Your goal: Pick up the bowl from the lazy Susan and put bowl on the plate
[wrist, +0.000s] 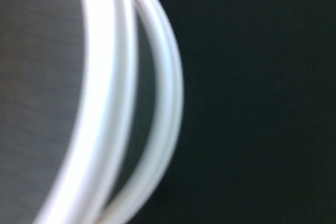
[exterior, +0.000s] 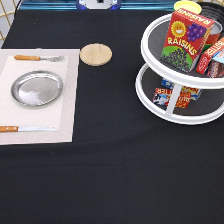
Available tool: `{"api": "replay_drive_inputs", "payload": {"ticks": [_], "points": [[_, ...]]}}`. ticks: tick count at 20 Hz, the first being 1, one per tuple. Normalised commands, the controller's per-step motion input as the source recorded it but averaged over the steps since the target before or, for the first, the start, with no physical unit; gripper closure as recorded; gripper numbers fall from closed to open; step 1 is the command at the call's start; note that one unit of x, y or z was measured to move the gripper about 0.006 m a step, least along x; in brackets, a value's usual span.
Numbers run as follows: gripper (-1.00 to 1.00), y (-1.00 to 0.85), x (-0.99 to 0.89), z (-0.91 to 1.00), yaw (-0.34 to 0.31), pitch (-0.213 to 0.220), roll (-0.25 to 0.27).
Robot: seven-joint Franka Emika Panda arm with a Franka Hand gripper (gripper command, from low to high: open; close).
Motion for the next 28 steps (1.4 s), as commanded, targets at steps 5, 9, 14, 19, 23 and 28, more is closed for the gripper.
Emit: {"api": "replay_drive_inputs", "payload": {"ticks": [5, 9, 14, 19, 23, 28], "points": [[-1.00, 0.14, 0.53, 0.09, -0.001, 0.005, 0.255], [-1.00, 0.19, 0.52, 0.05, -0.005, 0.013, 0.215], [-1.00, 0.18, 0.33, 0.00, 0.000, -0.002, 0.190], [-1.00, 0.11, 0.27, -0.01, 0.000, -0.004, 0.212], [-1.00, 0.14, 0.29, -0.05, 0.000, 0.000, 0.161], [-1.00, 0.18, 0.29, -0.14, 0.004, 0.000, 0.071]]}}
